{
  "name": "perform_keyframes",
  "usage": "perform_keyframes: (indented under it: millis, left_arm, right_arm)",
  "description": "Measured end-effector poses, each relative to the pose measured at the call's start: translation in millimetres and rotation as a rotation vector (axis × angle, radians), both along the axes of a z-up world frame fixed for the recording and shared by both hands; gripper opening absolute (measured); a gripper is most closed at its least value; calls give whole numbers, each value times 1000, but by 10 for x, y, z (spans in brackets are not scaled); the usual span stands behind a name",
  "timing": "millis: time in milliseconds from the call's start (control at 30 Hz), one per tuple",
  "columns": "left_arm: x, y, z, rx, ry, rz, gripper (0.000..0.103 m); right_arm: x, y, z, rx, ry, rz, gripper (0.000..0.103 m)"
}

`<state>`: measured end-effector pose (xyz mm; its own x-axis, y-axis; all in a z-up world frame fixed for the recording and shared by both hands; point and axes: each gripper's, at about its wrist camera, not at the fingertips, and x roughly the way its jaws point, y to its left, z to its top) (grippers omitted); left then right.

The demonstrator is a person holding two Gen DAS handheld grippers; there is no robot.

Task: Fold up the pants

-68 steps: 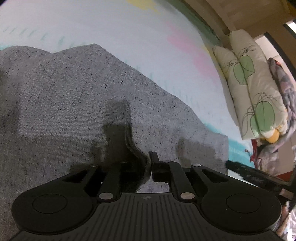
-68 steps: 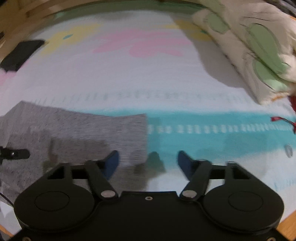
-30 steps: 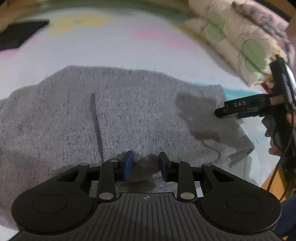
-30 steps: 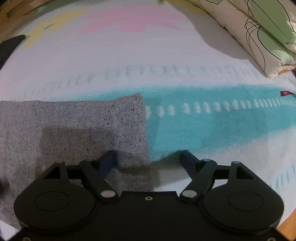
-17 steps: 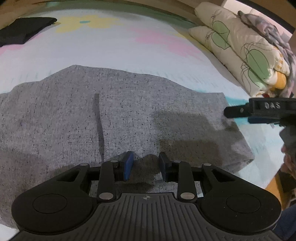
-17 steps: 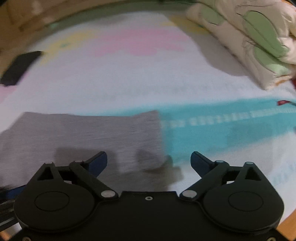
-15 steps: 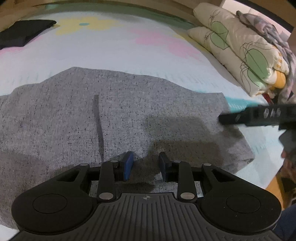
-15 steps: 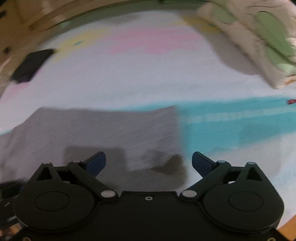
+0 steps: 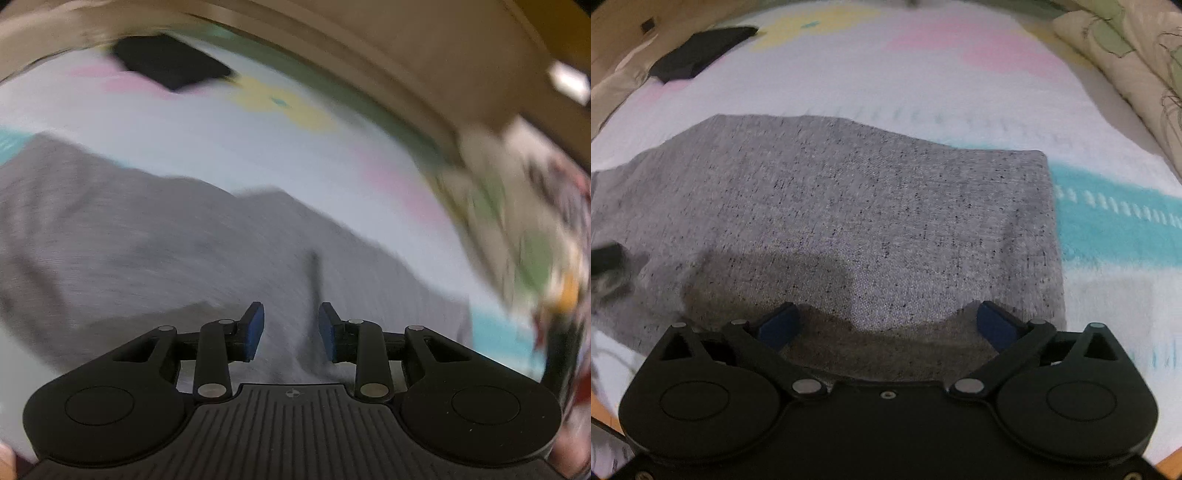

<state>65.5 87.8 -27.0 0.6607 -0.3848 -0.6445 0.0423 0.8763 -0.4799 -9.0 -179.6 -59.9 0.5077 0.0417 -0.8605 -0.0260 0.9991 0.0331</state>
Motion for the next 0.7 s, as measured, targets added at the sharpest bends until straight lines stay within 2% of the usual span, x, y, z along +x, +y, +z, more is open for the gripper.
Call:
perform_keyframes:
  millis: [33, 100, 133, 200, 367, 533, 633, 700]
  left_arm:
    - [-25, 162, 3, -45, -3, 53, 40]
    - [-70, 463, 6, -126, -5, 137, 70]
    - [-106, 627, -4, -162, -2, 180, 73]
    - [-197, 869, -24, -189, -8, 262, 73]
    - [-399, 1262, -111, -183, -5, 378, 73]
    - [-459, 1417, -272, -152, 57, 414, 73]
    - [-411, 1451, -393, -179, 98, 402, 73]
    - [-363, 1469, -440, -188, 96, 407, 76]
  right_arm:
    - [-14, 14, -6, -4, -12, -15, 103]
    - [-42, 33, -22, -10, -36, -45, 103]
    - [-53, 41, -28, -13, -47, -57, 103]
    - [-134, 68, -28, -18, -68, -79, 103]
    - [-310, 148, -90, -27, -152, -138, 103]
    - [-450, 219, -107, -60, -193, -171, 103]
    - [-343, 182, -73, -53, -182, -190, 103]
    - [-322, 183, -73, -54, -180, -194, 103]
